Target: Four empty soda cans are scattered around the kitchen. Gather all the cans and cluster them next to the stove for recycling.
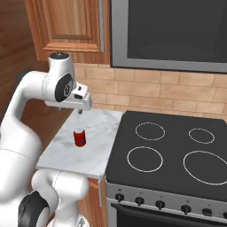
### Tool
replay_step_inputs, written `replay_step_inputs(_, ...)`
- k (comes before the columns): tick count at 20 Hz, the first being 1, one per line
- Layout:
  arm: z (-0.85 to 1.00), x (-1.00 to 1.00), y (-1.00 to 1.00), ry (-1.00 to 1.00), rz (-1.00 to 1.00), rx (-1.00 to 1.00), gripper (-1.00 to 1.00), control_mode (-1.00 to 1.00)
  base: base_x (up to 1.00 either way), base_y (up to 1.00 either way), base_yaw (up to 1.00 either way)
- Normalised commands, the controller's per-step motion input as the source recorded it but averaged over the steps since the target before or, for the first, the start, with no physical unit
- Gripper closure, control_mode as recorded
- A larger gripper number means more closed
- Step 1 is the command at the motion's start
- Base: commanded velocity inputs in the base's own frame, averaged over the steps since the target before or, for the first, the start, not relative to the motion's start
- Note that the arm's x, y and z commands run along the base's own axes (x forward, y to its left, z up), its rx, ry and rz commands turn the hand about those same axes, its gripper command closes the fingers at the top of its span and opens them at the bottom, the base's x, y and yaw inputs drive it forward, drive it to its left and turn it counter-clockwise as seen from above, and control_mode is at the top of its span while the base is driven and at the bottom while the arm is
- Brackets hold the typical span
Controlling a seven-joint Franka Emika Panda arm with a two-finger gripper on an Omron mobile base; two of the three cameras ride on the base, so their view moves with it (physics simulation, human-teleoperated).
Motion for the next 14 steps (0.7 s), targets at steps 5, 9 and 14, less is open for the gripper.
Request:
replay_step_inputs(5, 0.00, -0.63, -0.06, 0.00, 0.00, 0.00, -1.00, -1.00, 0.00, 0.00, 0.00)
replay_step_inputs(9, 0.03, -0.65, -0.04, 0.00, 0.00, 0.00, -1.00, -1.00, 0.00, 0.00, 0.00)
replay_step_inputs(14, 0.01, -0.56, -0.01, 0.00, 0.00, 0.00, -1.00, -1.00, 0.00, 0.00, 0.00)
